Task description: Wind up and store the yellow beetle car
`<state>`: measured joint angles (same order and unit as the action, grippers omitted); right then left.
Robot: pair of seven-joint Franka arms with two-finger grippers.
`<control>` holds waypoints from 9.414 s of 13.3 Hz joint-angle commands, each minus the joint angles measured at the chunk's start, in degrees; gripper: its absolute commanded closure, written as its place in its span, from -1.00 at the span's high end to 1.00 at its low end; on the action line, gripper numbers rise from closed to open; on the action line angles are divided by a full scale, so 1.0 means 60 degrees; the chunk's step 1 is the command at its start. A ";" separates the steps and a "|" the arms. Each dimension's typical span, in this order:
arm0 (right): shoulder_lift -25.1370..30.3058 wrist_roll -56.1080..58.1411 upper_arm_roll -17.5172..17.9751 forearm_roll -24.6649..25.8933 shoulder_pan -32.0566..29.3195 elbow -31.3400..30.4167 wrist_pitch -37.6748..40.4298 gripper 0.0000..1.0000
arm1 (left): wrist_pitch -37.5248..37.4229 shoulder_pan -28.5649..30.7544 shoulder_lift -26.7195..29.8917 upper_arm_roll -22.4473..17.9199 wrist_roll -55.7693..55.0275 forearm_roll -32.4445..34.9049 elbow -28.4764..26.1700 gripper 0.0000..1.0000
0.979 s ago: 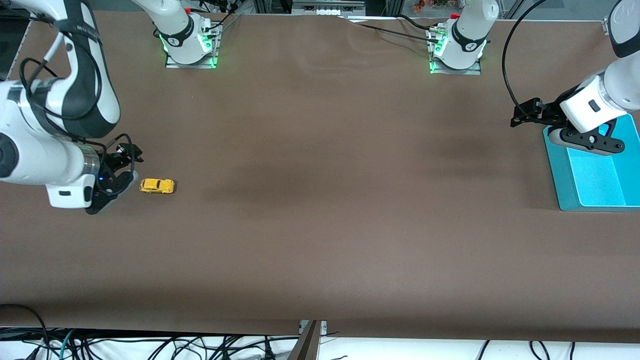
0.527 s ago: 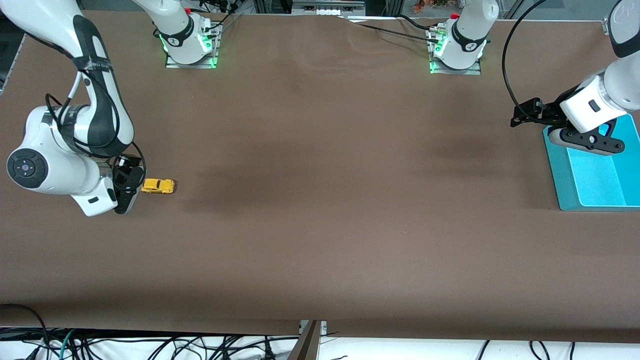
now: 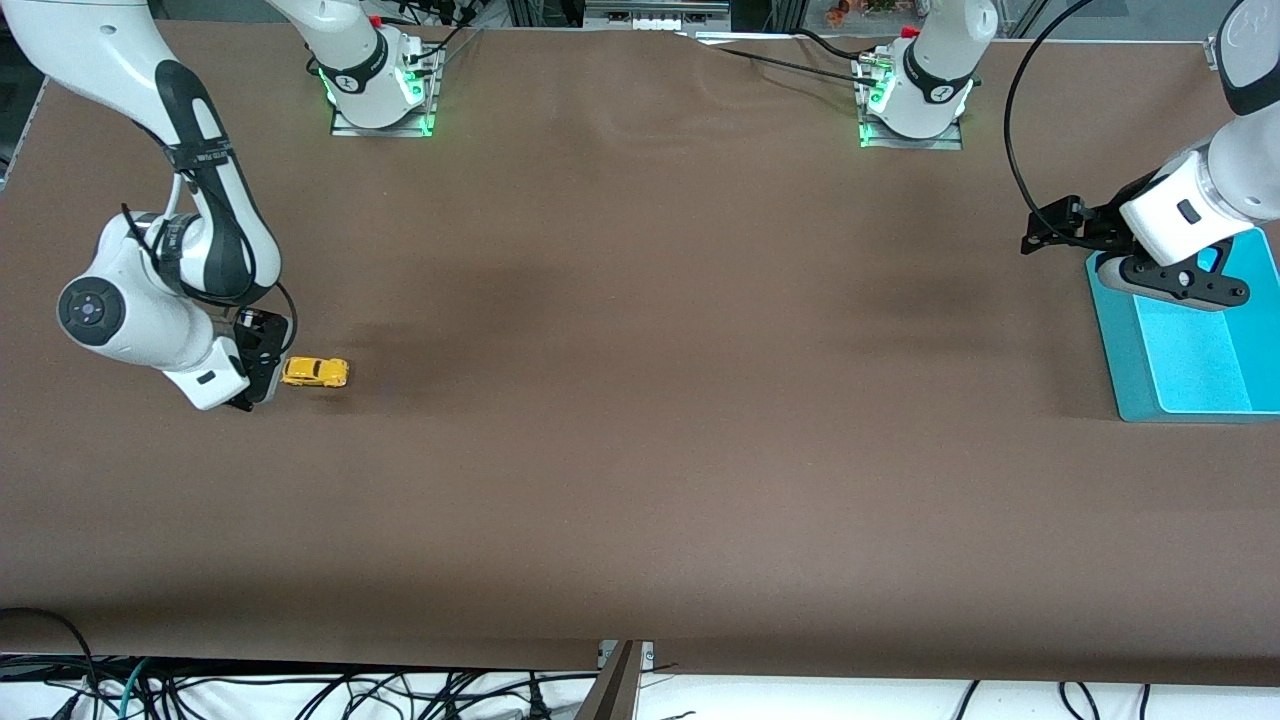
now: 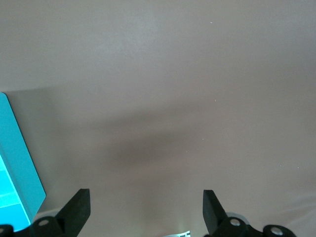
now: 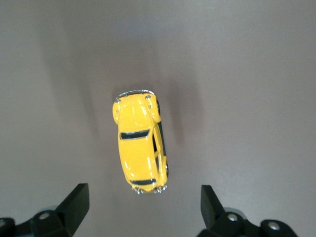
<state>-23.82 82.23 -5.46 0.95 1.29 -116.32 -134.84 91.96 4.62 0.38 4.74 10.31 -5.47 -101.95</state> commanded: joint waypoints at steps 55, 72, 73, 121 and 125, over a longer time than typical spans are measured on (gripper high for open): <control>-0.0981 0.5440 0.0895 -0.1359 -0.2838 0.0285 -0.1638 1.00 | -0.0341 0.0518 -0.0283 0.0015 0.0904 -0.0729 0.0161 1.00; -0.0967 0.4419 0.0997 -0.2281 -0.2750 0.1601 -0.0541 1.00 | -0.0370 0.0650 -0.0313 0.0015 0.0977 -0.0788 0.0161 1.00; -0.0981 0.3762 0.1012 -0.2282 -0.2706 0.1778 -0.0496 1.00 | -0.0370 0.0650 -0.0313 0.0015 0.0977 -0.0788 0.0161 1.00; 0.3648 -1.3354 0.0455 0.0223 -0.0568 0.4020 0.7752 1.00 | -0.0078 0.1439 -0.0867 0.0045 0.4471 0.0604 0.0176 1.00; 0.3516 -1.3368 0.0470 0.0194 -0.0553 0.4093 0.7722 1.00 | 0.0258 0.2275 -0.2229 0.0045 0.7065 0.0647 0.0263 1.00</control>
<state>-2.48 2.91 -2.90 1.66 -2.09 -92.25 -88.56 92.35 16.46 -8.68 4.52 46.21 -2.50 -101.79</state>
